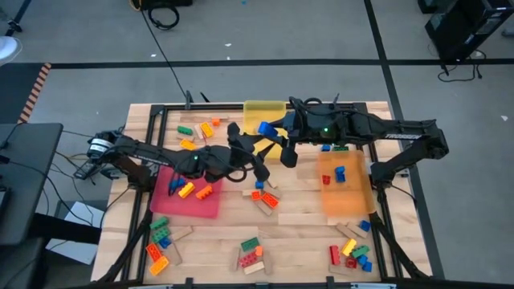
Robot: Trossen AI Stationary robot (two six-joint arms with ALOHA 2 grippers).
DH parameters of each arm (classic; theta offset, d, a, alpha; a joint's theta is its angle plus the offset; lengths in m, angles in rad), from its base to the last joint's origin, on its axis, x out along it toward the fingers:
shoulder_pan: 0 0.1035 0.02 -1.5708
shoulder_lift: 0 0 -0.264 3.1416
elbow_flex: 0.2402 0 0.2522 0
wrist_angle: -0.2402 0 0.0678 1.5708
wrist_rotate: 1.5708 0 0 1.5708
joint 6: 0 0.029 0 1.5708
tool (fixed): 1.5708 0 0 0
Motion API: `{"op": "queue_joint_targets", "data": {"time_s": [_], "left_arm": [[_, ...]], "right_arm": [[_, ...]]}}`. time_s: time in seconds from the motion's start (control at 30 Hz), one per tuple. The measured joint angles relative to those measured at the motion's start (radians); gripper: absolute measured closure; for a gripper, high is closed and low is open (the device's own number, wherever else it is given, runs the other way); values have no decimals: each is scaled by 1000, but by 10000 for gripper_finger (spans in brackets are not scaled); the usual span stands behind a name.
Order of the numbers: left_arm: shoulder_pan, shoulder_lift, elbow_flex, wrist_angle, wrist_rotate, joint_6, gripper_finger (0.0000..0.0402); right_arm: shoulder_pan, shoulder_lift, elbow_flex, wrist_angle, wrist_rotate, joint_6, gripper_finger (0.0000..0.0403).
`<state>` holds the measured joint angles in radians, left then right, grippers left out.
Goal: Sort blocks by size
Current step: Put the 3 stud blue game piece into the pink bin
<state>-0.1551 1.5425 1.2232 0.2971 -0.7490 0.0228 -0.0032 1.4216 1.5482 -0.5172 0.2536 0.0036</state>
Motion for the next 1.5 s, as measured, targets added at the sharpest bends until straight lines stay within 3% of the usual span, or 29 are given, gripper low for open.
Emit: {"op": "queue_joint_targets", "data": {"time_s": [0.83, 1.1, 1.5], "left_arm": [[8, 2, 0, 105, 9, -22, 246], [13, 2, -1, 101, 9, -26, 277], [19, 2, -1, 102, -3, 3, 280]], "right_arm": [[5, 0, -5, -8, -27, 2, 234], [4, 0, -6, -14, -26, 32, 204], [-9, 0, -7, -11, -18, 52, 164]]}}
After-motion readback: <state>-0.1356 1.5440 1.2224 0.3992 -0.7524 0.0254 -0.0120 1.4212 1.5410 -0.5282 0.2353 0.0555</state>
